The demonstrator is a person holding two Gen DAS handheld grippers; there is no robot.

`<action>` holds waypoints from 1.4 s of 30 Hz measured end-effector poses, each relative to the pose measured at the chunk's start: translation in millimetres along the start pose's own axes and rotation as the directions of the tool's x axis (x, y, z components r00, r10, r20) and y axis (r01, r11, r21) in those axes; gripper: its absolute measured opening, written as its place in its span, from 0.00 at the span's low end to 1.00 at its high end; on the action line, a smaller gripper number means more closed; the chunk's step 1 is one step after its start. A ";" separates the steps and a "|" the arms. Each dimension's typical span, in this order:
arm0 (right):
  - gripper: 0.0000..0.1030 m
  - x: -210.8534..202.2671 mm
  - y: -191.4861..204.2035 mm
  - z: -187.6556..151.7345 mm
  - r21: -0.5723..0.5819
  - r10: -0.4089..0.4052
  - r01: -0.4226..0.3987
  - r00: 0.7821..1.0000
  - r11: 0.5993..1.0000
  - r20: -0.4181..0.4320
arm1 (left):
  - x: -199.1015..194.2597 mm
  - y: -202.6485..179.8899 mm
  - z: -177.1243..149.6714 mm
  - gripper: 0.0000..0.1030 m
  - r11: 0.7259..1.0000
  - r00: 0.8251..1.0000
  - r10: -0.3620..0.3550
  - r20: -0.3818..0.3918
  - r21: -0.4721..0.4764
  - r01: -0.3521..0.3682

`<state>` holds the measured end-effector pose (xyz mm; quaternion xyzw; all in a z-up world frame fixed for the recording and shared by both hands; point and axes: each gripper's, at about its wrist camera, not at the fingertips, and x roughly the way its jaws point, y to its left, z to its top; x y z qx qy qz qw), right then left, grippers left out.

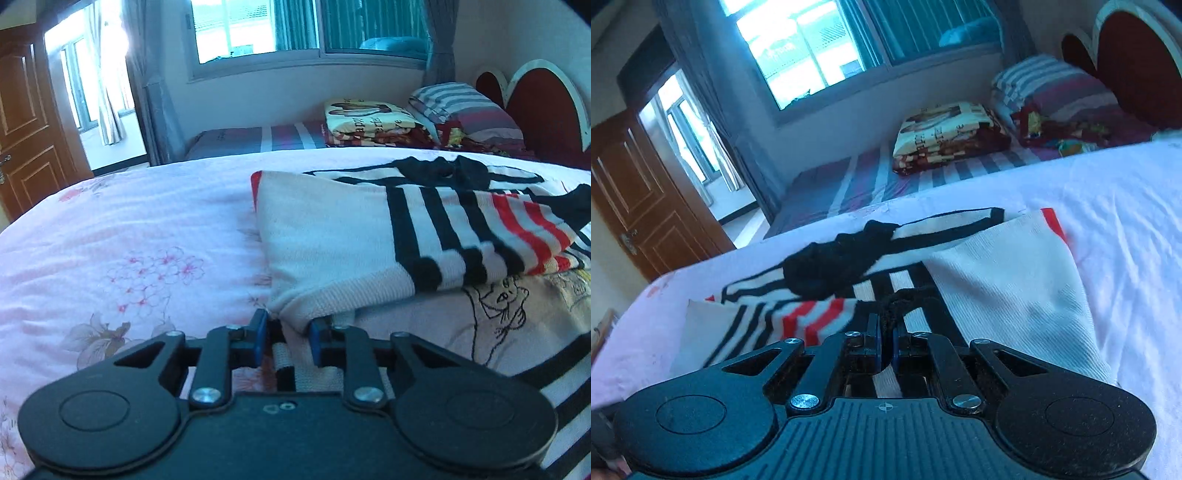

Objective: Fold small clothes

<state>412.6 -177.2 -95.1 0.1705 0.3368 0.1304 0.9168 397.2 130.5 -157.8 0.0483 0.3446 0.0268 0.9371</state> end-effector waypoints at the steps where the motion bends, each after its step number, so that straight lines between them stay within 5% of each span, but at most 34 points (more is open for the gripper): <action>1: 0.04 2.1 -2.2 -4.1 0.012 -0.001 0.001 1.000 1.000 -0.010 | 0.8 0.1 0.2 0.23 1.000 1.000 -0.005 -0.003 0.011 0.005; 7: 0.05 18.0 -19.4 -15.2 0.026 -0.019 0.020 0.998 0.999 -0.054 | -25.8 9.3 1.6 0.31 0.998 0.998 -0.062 0.025 -0.009 0.063; 11: 0.05 -8.3 -17.6 4.3 0.016 -0.118 0.118 0.991 0.993 0.059 | -55.5 10.9 12.1 0.42 0.995 0.986 -0.074 0.149 -0.056 0.083; 15: 0.05 4.7 4.1 11.6 -0.057 -0.014 0.016 1.000 0.998 0.022 | -19.4 -16.1 32.8 0.42 0.988 0.982 -0.151 0.113 -0.024 0.154; 18: 0.04 50.5 8.6 -1.4 -0.102 -0.079 0.065 0.987 0.993 -0.138 | 20.5 -39.3 29.0 0.41 0.987 0.987 -0.159 -0.004 0.001 0.159; 20: 0.04 48.0 8.1 6.3 -0.084 -0.060 0.051 0.992 0.995 -0.114 | 19.9 -41.4 38.6 0.42 0.985 0.986 -0.168 0.014 0.030 0.168; 22: 0.04 45.0 13.2 18.3 -0.080 -0.002 -0.002 0.999 0.997 -0.048 | 22.6 -33.2 57.0 0.44 0.983 0.980 -0.184 0.074 0.001 0.184; 25: 0.04 71.0 31.6 33.7 -0.102 0.077 -0.084 0.995 0.991 -0.070 | 51.1 -24.1 89.2 0.44 0.984 0.982 -0.172 0.078 -0.029 0.174; 28: 0.04 104.0 57.4 32.2 -0.196 0.128 -0.152 0.983 0.969 -0.130 | 93.0 -11.6 109.9 0.44 0.979 0.984 -0.175 0.033 -0.099 0.178; 31: 0.04 133.9 71.2 14.7 -0.304 0.095 -0.139 0.984 0.942 -0.153 | 124.9 9.4 100.2 0.47 0.968 0.985 -0.170 -0.015 -0.189 0.165; 36: 0.04 114.2 58.7 16.4 -0.265 0.067 -0.086 0.995 0.960 -0.080 | 93.4 23.8 93.2 0.44 0.957 0.987 -0.156 0.046 -0.242 0.163; 42: 0.05 105.5 68.7 1.3 -0.259 0.109 -0.136 0.987 0.956 -0.117 | 42.7 -73.4 77.8 0.46 0.971 0.969 -0.232 0.080 -0.040 0.236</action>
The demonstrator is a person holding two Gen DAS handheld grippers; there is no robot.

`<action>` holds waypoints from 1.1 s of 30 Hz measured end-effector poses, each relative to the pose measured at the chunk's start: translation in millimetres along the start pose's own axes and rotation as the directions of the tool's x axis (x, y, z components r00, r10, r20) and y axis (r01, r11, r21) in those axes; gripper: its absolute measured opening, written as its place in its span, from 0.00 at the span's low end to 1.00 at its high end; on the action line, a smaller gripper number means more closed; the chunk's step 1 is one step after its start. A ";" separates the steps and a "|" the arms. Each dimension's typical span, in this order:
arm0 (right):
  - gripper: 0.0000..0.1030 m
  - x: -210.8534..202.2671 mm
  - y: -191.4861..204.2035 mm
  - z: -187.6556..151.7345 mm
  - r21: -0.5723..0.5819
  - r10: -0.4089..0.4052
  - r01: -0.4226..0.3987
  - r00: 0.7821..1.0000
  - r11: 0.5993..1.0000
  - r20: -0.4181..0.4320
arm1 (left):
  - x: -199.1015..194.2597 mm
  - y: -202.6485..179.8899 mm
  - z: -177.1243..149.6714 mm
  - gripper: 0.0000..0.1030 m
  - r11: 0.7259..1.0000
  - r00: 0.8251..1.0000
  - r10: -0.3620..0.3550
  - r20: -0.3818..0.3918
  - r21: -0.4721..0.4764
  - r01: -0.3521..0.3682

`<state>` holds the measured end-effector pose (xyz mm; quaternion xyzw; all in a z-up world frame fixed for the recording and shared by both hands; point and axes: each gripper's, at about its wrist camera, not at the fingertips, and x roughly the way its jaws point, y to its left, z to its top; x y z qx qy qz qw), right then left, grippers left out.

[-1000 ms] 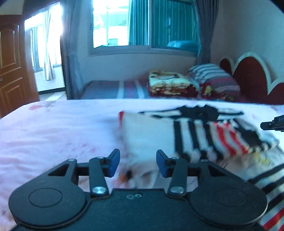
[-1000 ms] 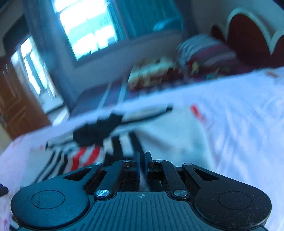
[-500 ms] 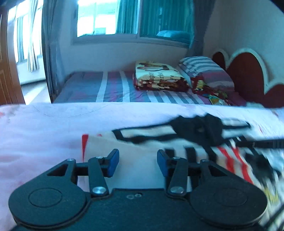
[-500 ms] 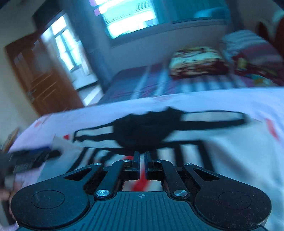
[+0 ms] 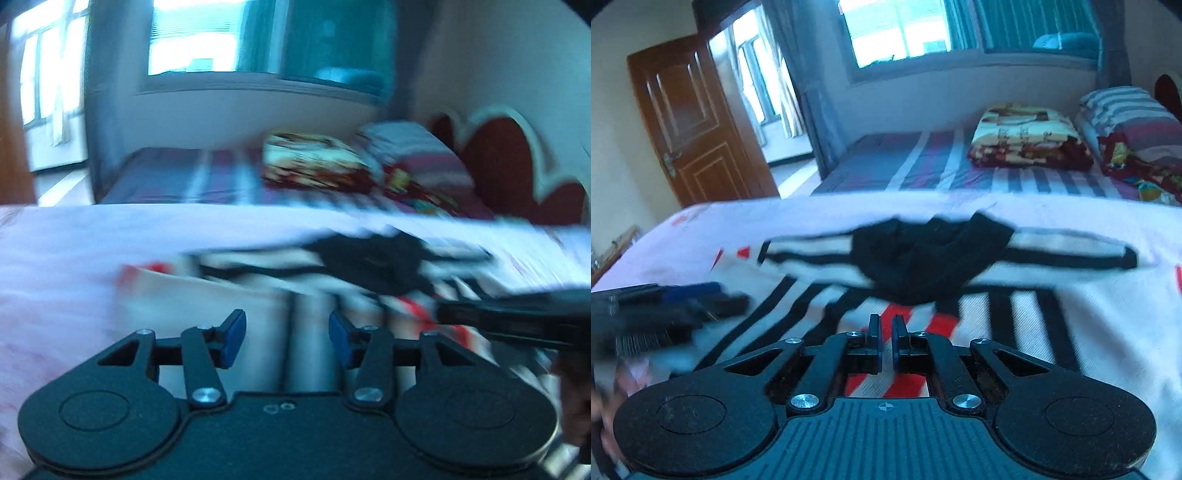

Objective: Fold small clothes

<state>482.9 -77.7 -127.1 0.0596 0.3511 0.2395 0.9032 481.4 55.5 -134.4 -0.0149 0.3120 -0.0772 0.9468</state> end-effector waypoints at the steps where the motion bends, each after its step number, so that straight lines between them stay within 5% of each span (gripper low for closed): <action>1: 0.05 -3.8 2.2 -4.5 -0.011 0.007 -0.007 1.000 1.000 -0.002 | 2.1 -15.3 -4.7 0.46 1.000 1.000 -0.007 -0.017 0.016 0.007; 5: 0.04 -17.7 -6.6 -24.0 -0.041 -0.036 0.036 0.999 0.999 -0.019 | 7.3 -32.7 -24.9 0.48 0.999 0.999 0.021 -0.043 0.045 -0.019; 9: 0.04 -47.2 -36.0 -39.4 -0.034 -0.137 0.136 0.991 0.990 -0.006 | -8.1 0.5 -35.4 0.52 0.997 0.996 0.075 -0.049 0.014 -0.075; 13: 0.04 -61.2 -51.2 -45.5 0.005 -0.143 0.143 0.990 0.990 -0.008 | -17.7 13.5 -39.2 0.54 0.994 0.994 0.102 -0.049 0.039 -0.100; 18: 0.05 -74.7 -57.4 -31.6 -0.004 -0.188 0.188 0.981 0.982 0.057 | -22.3 24.8 -25.7 0.52 0.992 0.993 0.120 -0.013 0.034 -0.120; 27: 0.05 -51.7 -136.0 11.9 0.132 -0.285 0.274 0.956 0.953 0.071 | 28.8 86.0 27.0 0.53 0.980 0.979 0.195 -0.054 -0.020 -0.196; 31: 0.04 -28.3 -163.7 21.4 0.109 -0.374 0.373 0.927 0.921 -0.012 | 49.5 97.9 26.8 0.61 0.976 0.971 0.213 -0.104 -0.015 -0.216; 33: 0.04 -30.7 -177.2 22.8 0.156 -0.357 0.353 0.934 0.922 -0.004 | 47.9 104.5 25.7 0.61 0.974 0.971 0.213 -0.109 -0.060 -0.220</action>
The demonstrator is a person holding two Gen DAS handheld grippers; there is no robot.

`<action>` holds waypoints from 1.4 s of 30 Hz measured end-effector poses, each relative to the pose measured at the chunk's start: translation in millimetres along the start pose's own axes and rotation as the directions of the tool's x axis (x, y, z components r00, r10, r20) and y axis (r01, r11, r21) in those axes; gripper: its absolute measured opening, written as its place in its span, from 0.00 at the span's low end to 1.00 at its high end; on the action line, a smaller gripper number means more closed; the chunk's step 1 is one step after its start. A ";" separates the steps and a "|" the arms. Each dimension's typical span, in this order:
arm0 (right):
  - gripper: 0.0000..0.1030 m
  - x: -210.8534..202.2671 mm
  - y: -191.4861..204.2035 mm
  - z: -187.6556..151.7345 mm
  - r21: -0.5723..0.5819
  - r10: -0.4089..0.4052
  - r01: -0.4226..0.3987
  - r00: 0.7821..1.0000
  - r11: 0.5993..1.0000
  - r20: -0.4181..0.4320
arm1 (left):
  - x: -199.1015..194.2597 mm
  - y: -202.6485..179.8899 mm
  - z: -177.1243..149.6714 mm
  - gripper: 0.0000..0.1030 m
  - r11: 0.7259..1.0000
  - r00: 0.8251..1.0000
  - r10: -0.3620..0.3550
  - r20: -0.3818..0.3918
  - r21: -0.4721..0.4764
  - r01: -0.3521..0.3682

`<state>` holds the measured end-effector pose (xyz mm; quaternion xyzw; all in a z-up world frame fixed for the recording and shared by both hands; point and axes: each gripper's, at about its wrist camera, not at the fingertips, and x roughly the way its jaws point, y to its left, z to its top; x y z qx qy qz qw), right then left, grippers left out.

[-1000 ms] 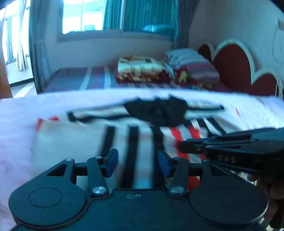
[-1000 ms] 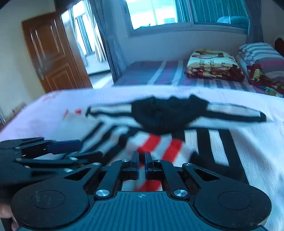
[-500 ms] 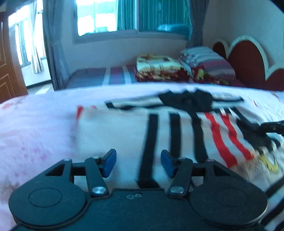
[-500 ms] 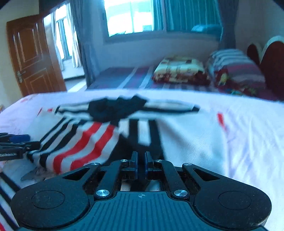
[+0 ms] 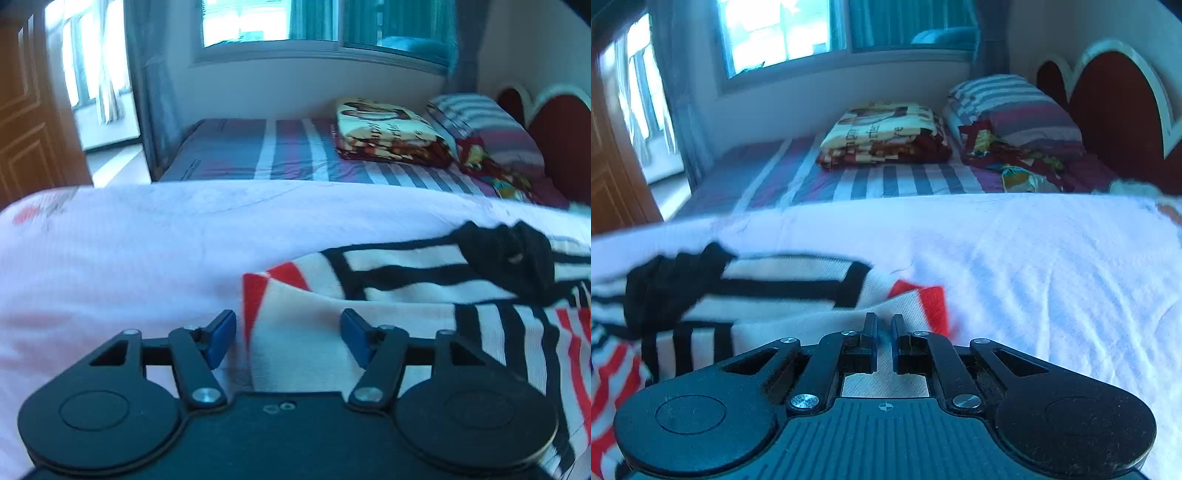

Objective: Fold small clothes

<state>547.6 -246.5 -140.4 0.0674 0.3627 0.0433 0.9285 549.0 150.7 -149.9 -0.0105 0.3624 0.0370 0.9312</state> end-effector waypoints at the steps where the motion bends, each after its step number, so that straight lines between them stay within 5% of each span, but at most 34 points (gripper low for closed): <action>1: 0.04 -2.7 -1.8 1.8 0.007 0.005 -0.005 1.000 1.000 -0.006 | -3.5 1.3 -0.6 0.58 1.000 1.000 0.014 0.004 -0.012 -0.014; 3: 0.05 -18.6 3.2 1.8 -0.011 0.007 -0.007 1.000 1.000 0.024 | -22.2 -5.6 -2.4 0.58 1.000 0.999 0.020 0.046 -0.015 -0.019; 6: 0.05 -36.7 25.4 -5.8 -0.069 0.128 -0.124 0.990 0.990 0.052 | -44.9 -39.9 -6.1 0.58 0.998 0.993 -0.063 0.102 0.006 0.063; 10: 0.04 -19.2 57.4 -20.8 -0.129 0.116 -0.120 0.993 0.984 -0.036 | -43.0 -118.2 -12.5 0.59 0.979 0.981 -0.177 0.076 0.112 0.168; 14: 0.04 -19.7 61.5 -27.4 -0.145 0.104 -0.108 0.994 0.984 -0.032 | -20.7 -167.2 -26.8 0.60 0.974 0.989 -0.150 -0.001 0.174 0.148; 20: 0.04 -47.2 42.0 -27.6 -0.154 0.115 -0.117 0.993 0.981 -0.020 | -54.4 -150.0 -35.9 0.59 0.980 0.989 -0.146 0.039 0.140 0.139; 22: 0.04 -80.1 32.3 -36.6 -0.152 0.154 -0.147 0.987 0.977 0.038 | -75.1 -139.4 -42.8 0.59 0.984 0.988 -0.143 0.056 0.110 0.137; 26: 0.04 -108.3 21.8 -65.1 -0.138 0.149 -0.147 0.989 0.979 0.003 | -89.3 -140.9 -55.6 0.59 0.984 0.989 -0.144 0.039 0.112 0.139; 29: 0.04 -109.1 15.1 -86.8 -0.124 0.100 -0.106 0.994 0.987 -0.048 | -84.7 -148.4 -69.3 0.61 0.986 0.992 -0.121 0.016 0.113 0.119; 42: 0.04 -112.7 -0.4 -99.8 -0.051 0.145 -0.144 0.989 0.988 0.004 | -91.6 -163.4 -90.1 0.63 0.993 0.999 -0.019 0.041 0.120 0.014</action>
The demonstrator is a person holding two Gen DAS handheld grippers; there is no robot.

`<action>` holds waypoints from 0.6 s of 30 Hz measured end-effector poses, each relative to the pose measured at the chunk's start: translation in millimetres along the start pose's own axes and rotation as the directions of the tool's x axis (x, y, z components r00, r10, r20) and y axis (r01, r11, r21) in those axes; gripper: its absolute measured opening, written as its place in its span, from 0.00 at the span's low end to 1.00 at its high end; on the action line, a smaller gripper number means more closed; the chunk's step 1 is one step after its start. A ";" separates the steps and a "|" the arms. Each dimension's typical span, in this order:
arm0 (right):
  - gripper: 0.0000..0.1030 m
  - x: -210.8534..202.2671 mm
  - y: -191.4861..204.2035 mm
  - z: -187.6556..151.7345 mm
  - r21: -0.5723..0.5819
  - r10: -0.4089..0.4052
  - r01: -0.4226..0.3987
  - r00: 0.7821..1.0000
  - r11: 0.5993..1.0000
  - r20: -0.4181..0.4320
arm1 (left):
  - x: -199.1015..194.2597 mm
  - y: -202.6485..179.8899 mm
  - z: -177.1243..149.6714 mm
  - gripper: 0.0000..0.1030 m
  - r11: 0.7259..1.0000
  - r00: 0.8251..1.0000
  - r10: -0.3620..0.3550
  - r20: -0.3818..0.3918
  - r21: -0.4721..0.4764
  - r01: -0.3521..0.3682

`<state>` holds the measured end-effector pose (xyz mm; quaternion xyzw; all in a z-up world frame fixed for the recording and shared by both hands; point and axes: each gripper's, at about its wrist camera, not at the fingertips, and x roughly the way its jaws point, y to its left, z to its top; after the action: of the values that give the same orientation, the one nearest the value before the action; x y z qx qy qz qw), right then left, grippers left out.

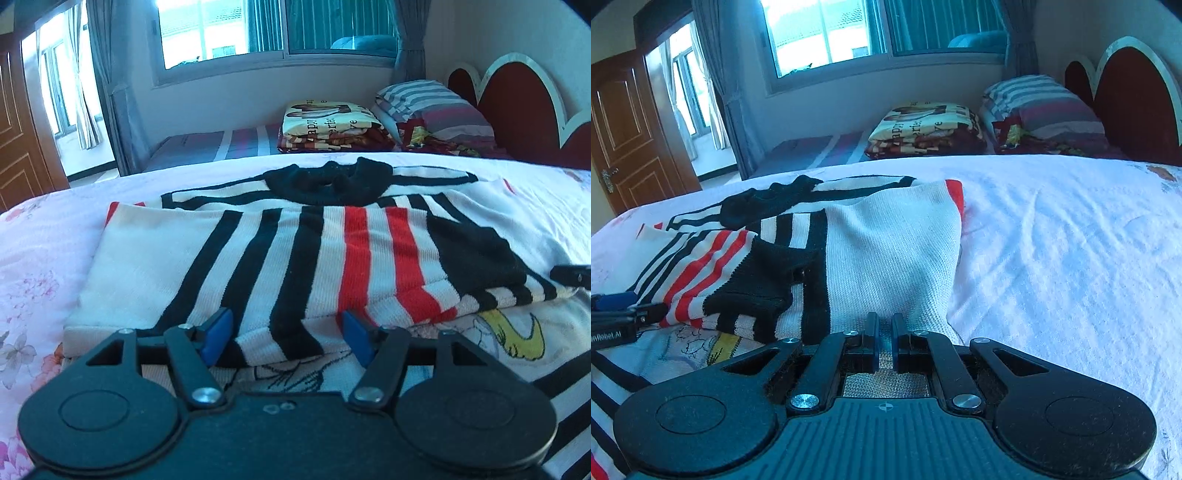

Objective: Fold small clothes

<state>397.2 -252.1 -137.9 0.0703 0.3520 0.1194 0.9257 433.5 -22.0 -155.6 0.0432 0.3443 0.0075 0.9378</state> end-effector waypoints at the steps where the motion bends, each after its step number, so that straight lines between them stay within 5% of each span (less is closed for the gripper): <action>1: 0.04 0.8 0.0 0.3 0.002 0.000 0.000 1.000 1.000 0.000 | -0.6 -0.5 -1.2 0.63 1.000 1.000 0.002 0.000 0.002 -0.002; 15: 0.05 10.6 35.2 3.8 -0.215 -0.134 0.122 0.990 0.969 -0.040 | -0.7 3.4 3.1 0.69 0.995 0.999 -0.030 -0.026 0.089 0.032; 18: 0.05 -10.2 34.6 14.1 -0.126 -0.130 0.122 0.990 0.984 -0.062 | -25.3 12.9 4.0 0.67 0.993 0.999 -0.034 -0.033 0.109 0.037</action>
<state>393.3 -222.3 -113.6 -0.0131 0.3799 0.0843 0.9211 416.9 -10.5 -135.2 0.0885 0.3596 -0.0275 0.9285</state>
